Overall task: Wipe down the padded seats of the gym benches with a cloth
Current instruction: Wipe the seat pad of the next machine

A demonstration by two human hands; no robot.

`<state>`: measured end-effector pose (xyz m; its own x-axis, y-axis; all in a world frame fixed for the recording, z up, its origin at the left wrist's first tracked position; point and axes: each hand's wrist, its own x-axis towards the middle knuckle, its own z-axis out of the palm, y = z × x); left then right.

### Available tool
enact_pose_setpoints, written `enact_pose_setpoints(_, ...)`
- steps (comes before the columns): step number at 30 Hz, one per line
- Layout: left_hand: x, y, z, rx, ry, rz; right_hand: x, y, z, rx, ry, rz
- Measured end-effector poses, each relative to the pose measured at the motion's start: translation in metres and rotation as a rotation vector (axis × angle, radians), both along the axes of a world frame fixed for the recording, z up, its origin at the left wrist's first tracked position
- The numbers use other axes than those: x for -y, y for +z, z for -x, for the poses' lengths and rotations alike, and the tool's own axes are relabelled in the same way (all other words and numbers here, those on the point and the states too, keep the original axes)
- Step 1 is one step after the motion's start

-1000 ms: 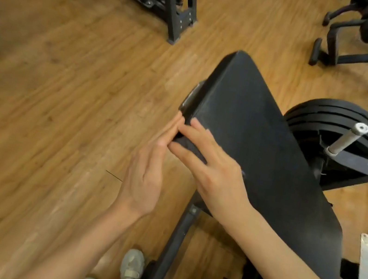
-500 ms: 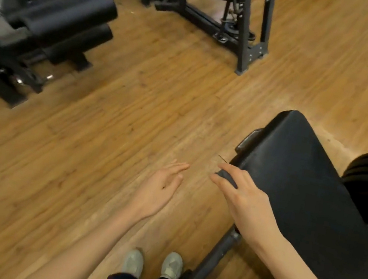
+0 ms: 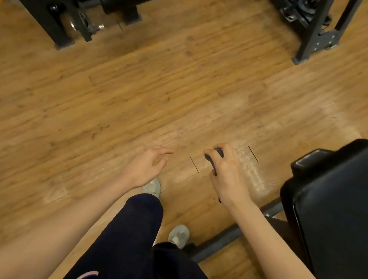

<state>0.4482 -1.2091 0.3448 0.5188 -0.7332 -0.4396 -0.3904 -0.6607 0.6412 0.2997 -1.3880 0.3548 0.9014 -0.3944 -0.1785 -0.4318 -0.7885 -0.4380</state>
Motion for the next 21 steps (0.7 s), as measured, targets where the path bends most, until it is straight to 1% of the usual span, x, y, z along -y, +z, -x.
enact_pose_setpoints(5, -0.008, -0.017, -0.058, -0.032, -0.012, -0.098, 0.015, -0.021, -0.052, -0.116, 0.036, 0.051)
enact_pose_setpoints(11, 0.018, -0.028, -0.135, 0.002, -0.122, -0.184, 0.045, -0.042, -0.091, -0.311, -0.069, 0.091)
enact_pose_setpoints(17, 0.075, -0.027, -0.193, 0.038, -0.183, -0.155, 0.089, -0.055, -0.098, -0.457, -0.271, 0.003)
enact_pose_setpoints(21, 0.114, -0.035, -0.220, 0.050, -0.166, -0.150, 0.134, -0.063, -0.113, -0.541, -0.301, -0.014)
